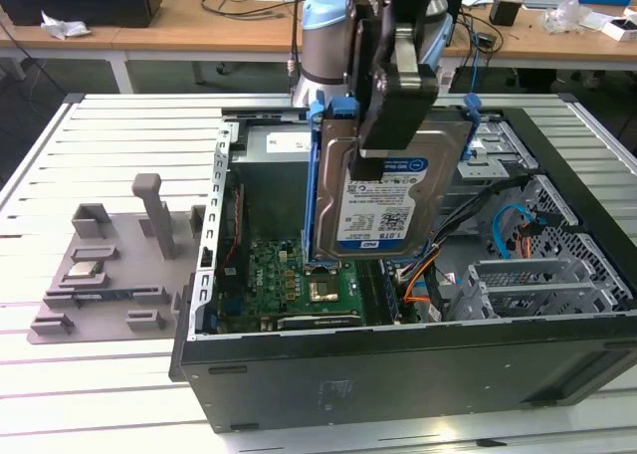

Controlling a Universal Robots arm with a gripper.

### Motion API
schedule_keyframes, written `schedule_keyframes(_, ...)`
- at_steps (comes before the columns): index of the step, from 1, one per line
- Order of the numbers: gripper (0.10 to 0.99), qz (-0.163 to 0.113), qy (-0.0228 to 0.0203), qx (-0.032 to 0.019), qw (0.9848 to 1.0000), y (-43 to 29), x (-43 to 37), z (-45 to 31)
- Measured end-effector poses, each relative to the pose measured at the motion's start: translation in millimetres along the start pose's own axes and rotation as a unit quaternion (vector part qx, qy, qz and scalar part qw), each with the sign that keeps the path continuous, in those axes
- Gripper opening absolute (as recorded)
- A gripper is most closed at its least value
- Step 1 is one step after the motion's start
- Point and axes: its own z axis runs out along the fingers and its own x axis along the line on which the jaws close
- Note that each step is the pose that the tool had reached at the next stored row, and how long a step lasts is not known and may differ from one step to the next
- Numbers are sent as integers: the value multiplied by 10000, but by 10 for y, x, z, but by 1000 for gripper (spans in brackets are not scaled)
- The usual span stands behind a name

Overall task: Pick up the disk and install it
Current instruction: 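Pick up the disk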

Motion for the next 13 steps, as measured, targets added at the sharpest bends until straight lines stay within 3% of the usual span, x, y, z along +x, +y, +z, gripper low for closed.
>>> schedule_keyframes(6, 361, 0, 0, 0, 10000, -198, -1, -2)
schedule_keyframes(13, 361, 0, -1, 0, 10000, -504, -3, -1)
